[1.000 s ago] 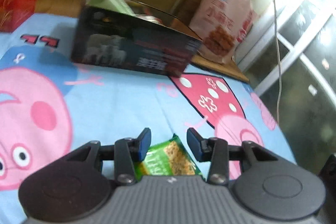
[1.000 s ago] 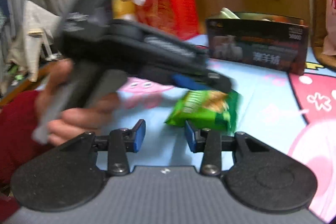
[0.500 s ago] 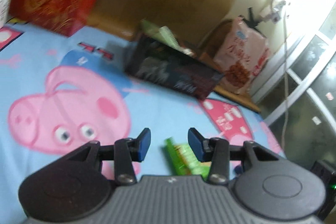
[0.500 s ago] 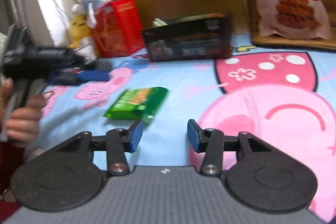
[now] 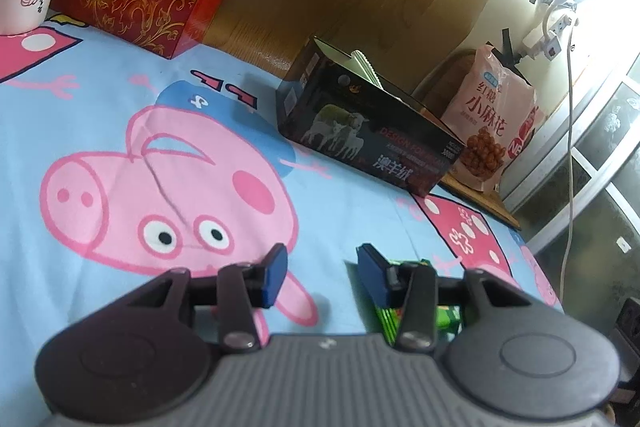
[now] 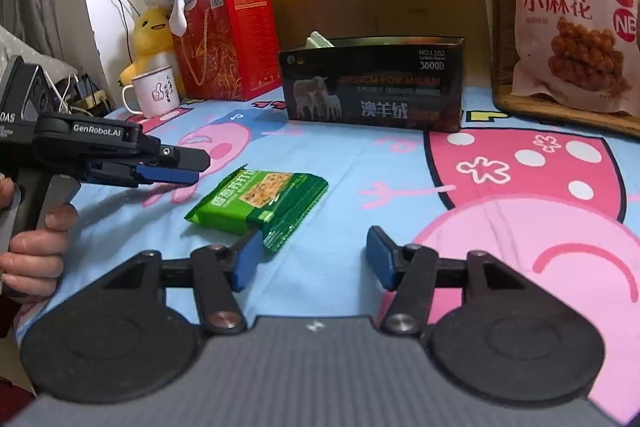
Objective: Organize snacks
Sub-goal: 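Close the left gripper on the green cracker pack, then lift the green cracker pack with the left gripper toward the tin box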
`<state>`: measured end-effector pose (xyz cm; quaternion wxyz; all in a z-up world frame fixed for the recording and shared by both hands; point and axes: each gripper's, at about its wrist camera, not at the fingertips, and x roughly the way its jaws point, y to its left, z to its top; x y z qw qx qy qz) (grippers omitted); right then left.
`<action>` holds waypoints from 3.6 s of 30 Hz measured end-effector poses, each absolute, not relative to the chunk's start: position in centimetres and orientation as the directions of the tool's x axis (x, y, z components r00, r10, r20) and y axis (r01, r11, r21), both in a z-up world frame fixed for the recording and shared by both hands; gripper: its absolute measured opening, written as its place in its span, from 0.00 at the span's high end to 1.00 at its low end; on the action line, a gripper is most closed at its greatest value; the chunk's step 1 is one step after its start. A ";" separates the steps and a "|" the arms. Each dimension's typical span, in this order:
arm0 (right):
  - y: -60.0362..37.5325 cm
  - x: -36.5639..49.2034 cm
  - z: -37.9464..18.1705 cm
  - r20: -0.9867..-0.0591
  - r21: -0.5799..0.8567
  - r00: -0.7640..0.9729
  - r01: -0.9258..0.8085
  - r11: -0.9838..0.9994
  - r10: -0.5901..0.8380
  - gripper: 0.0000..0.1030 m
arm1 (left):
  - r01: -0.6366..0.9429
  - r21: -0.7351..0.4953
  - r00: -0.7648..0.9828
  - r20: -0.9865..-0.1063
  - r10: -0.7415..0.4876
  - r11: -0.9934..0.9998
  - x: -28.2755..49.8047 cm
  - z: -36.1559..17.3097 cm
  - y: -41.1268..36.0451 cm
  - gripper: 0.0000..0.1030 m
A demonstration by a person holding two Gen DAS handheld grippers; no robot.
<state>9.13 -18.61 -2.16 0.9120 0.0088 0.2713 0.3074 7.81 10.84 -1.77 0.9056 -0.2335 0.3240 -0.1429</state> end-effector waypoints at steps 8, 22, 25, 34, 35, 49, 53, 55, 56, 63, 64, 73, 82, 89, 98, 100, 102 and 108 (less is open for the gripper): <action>-18.9 9.1 -2.1 -0.482 0.214 0.666 -0.541 0.813 0.569 0.42 | 0.112 -0.524 0.748 -0.515 -0.419 0.844 7.8 -1.8 11.0 0.59; -18.9 9.1 -2.1 -0.482 0.216 0.665 -0.541 0.813 0.570 0.41 | 0.113 -0.525 0.748 -0.514 -0.420 0.844 7.7 -1.9 10.9 0.57; -18.9 9.1 -2.1 -0.482 0.216 0.665 -0.541 0.813 0.571 0.41 | 0.112 -0.525 0.748 -0.514 -0.419 0.844 7.7 -1.9 10.9 0.56; -18.9 9.2 -2.1 -0.482 0.215 0.664 -0.543 0.812 0.571 0.41 | 0.112 -0.525 0.748 -0.514 -0.419 0.844 7.7 -1.9 10.9 0.55; -18.9 9.1 -2.1 -0.482 0.214 0.665 -0.543 0.812 0.571 0.41 | 0.112 -0.524 0.748 -0.515 -0.419 0.844 7.7 -1.9 10.9 0.55; -18.6 9.1 -2.2 -0.486 0.197 0.661 -0.554 0.809 0.572 0.38 | 0.124 -0.557 0.724 -0.515 -0.459 0.821 7.4 -1.5 11.2 0.49; -17.9 8.9 -2.1 -0.495 0.165 0.643 -0.590 0.790 0.584 0.34 | 0.136 -0.634 0.702 -0.481 -0.525 0.762 6.8 -1.2 12.2 0.49; -17.4 8.8 -2.1 -0.501 0.145 0.632 -0.612 0.778 0.591 0.34 | 0.147 -0.652 0.689 -0.472 -0.549 0.744 6.6 -1.0 12.1 0.49; -17.1 8.8 -2.0 -0.504 0.138 0.624 -0.624 0.769 0.597 0.34 | 0.155 -0.652 0.683 -0.472 -0.557 0.743 6.6 -0.9 11.7 0.49; -14.6 9.7 -2.0 -0.527 0.100 0.576 -0.688 0.719 0.625 0.38 | 0.221 -0.615 0.609 -0.519 -0.599 0.757 8.4 -1.1 7.5 0.54; -14.2 9.7 -2.1 -0.530 0.086 0.574 -0.696 0.713 0.624 0.41 | 0.228 -0.592 0.615 -0.528 -0.586 0.773 8.5 -1.2 6.8 0.59; -13.7 9.0 -1.4 -0.468 0.056 0.620 -0.690 0.721 0.630 0.74 | 0.342 -0.572 0.569 -0.505 -0.649 0.745 8.9 1.1 4.3 0.92; -13.1 10.3 -1.3 -0.501 -0.014 0.659 -0.654 0.757 0.560 0.85 | 0.315 -0.528 0.661 -0.473 -0.582 0.788 8.6 3.6 7.3 0.75; -13.6 11.5 -1.2 -0.522 -0.009 0.627 -0.681 0.732 0.578 0.42 | 0.196 -0.572 0.621 -0.556 -0.552 0.796 11.0 1.7 9.6 0.65; -11.4 12.8 -1.2 -0.531 -0.042 0.604 -0.719 0.694 0.594 0.59 | 0.264 -0.545 0.566 -0.581 -0.586 0.796 12.7 1.2 6.9 0.78; -11.7 13.1 -0.2 -0.498 -0.019 0.613 -0.715 0.699 0.613 0.65 | 0.302 -0.559 0.567 -0.546 -0.617 0.772 13.4 2.9 6.7 0.78; -11.4 13.3 1.0 -0.448 -0.053 0.651 -0.703 0.709 0.612 0.67 | 0.333 -0.493 0.609 -0.538 -0.583 0.804 14.2 5.2 5.8 0.78; -11.3 15.9 2.5 -0.431 -0.064 0.691 -0.665 0.744 0.581 0.72 | 0.330 -0.472 0.647 -0.517 -0.560 0.818 16.5 7.1 6.5 0.78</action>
